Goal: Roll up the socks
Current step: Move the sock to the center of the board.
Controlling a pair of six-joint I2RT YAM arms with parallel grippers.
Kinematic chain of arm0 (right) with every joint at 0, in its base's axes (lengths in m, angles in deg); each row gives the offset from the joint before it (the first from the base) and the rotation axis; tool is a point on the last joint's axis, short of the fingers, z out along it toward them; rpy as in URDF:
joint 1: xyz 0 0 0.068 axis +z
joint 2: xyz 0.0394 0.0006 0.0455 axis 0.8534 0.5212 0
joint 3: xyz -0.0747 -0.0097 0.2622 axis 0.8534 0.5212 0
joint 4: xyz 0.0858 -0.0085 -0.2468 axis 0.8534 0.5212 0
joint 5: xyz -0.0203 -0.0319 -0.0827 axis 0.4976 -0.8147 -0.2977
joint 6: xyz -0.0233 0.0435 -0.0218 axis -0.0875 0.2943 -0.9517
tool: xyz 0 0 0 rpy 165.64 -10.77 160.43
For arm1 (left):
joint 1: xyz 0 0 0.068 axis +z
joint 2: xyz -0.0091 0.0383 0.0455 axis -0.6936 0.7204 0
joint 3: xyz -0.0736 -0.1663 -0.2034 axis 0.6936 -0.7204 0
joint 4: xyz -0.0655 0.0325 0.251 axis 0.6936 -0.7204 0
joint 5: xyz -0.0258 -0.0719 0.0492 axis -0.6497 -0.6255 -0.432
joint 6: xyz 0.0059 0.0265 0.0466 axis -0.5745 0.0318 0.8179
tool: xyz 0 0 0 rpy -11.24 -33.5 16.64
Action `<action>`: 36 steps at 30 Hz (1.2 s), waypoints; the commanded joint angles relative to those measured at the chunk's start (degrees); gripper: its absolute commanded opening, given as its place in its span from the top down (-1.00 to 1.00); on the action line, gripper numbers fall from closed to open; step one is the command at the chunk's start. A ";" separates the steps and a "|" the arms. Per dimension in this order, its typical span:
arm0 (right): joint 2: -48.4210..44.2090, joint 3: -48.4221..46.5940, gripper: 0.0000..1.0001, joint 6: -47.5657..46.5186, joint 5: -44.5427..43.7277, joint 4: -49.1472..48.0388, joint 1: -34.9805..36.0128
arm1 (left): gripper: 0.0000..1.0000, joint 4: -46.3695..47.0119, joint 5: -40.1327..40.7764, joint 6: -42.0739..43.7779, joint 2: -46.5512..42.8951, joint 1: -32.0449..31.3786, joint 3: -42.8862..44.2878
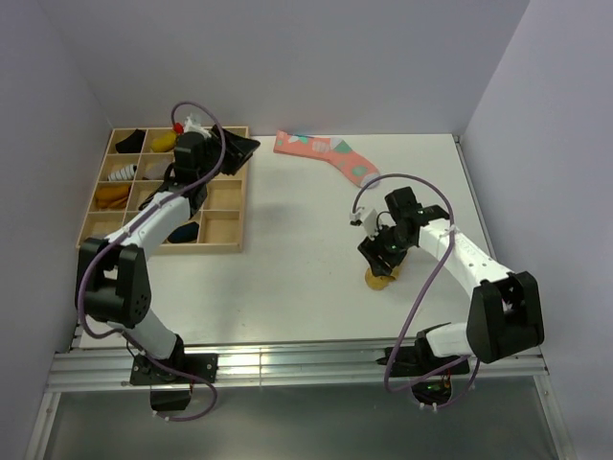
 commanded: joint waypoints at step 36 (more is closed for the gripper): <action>6.40 6.92 0.07 3.91 -5.86 -9.34 8.73 | -0.11 0.65 0.08 4.49 -25.97 -6.58 -22.62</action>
